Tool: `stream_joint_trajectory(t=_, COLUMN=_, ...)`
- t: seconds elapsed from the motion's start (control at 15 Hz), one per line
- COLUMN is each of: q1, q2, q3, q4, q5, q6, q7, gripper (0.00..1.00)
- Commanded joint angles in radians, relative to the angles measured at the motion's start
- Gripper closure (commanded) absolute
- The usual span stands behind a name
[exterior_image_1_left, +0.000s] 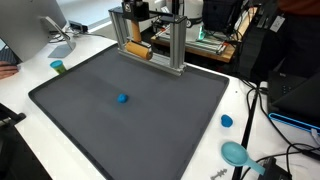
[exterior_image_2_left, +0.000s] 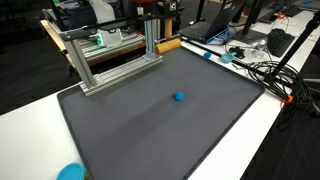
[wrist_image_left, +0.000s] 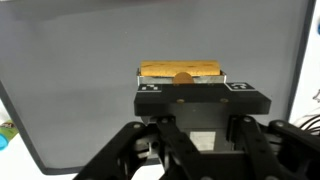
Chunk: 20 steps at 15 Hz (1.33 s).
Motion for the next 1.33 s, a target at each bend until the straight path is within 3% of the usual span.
stream_joint_trajectory(t=0.0, q1=0.009, q2=0.0, q3=-0.009, q4=0.003, q5=-0.001, q6=-0.003, q7=0.001, gripper=0.53)
stream_joint_trajectory(t=1.07, q1=0.009, q2=0.0, q3=-0.009, q4=0.003, q5=-0.001, q6=-0.003, q7=0.0, gripper=0.53)
stream_joint_trajectory(t=1.13, q1=0.012, q2=0.006, q3=-0.01, q4=-0.002, q5=0.024, q6=0.054, q7=-0.011, gripper=0.78)
stream_joint_trajectory(t=1.27, q1=0.011, q2=0.037, q3=-0.005, q4=0.01, q5=-0.008, q6=0.18, q7=0.015, gripper=0.78)
